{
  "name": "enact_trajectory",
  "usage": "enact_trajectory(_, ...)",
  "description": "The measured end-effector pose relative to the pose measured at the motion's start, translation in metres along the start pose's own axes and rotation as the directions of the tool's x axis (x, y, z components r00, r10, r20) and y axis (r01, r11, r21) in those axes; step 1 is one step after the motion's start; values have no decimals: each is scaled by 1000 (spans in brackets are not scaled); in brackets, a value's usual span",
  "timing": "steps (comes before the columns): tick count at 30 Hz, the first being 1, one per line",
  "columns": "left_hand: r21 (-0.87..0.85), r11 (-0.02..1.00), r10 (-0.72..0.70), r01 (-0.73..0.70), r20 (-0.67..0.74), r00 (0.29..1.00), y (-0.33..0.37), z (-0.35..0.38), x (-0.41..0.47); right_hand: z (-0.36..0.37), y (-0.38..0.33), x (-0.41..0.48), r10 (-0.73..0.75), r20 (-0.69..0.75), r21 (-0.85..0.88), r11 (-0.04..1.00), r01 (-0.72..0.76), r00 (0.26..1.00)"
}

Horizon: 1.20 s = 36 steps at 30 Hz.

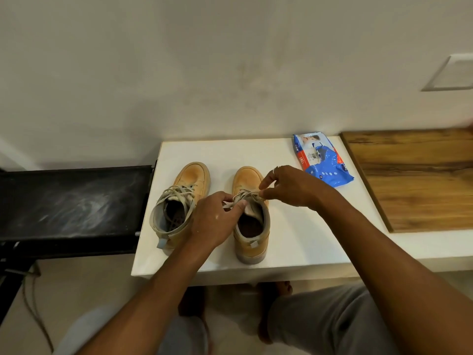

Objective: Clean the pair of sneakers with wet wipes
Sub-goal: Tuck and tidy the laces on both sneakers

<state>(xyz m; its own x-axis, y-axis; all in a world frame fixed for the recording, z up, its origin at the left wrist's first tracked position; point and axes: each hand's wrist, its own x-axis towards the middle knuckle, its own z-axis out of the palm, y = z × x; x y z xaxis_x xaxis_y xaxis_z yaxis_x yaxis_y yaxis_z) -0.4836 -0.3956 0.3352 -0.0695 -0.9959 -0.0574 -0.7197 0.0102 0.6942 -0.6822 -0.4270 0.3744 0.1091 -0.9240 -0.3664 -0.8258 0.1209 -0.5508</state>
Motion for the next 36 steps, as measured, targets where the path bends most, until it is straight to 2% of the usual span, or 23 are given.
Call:
enact_trajectory(4,4,1000,-8,8,10,1000,-1,0,1,-3,-1,-4,81,74,-104,992,-73,994)
enact_trajectory(8,34,999,-6,4,50,999,-1,-1,1,3,-8,-7,95,154,-118,990,-77,984)
enact_trajectory(13,99,985,139,-142,36,990,2,2,-3,9,-10,-3,125,148,-59,991,-117,981)
enact_trajectory(17,0,999,54,-54,-18,998,-3,8,-1,9,-8,-3,196,136,12,980,-199,971)
enact_trajectory(19,-31,999,18,-18,22,1000,-5,7,0,8,-5,-4,219,140,40,973,-226,966)
enact_trajectory(22,-212,965,-122,153,154,981,-6,-3,2,5,-2,-6,213,143,97,969,-228,967)
enact_trajectory(25,-297,929,-167,222,200,965,-6,-11,1,8,-5,-9,87,53,-20,996,-86,995)
enact_trajectory(28,-295,941,-128,165,142,982,-8,-8,-1,15,-18,-16,49,-13,-160,986,-50,999)
enact_trajectory(30,-276,953,-99,122,96,990,-7,-3,-2,23,-27,-21,62,-19,-384,921,-65,998)
enact_trajectory(32,-266,959,-83,100,74,994,-7,2,-2,37,-35,-22,59,-18,-581,812,-58,998)
enact_trajectory(34,-247,966,-66,79,60,996,-6,3,-2,50,-42,-20,70,-35,-648,758,-76,997)
enact_trajectory(36,-256,965,-54,62,41,998,-7,3,-3,56,-48,-15,72,-74,-655,748,-103,995)
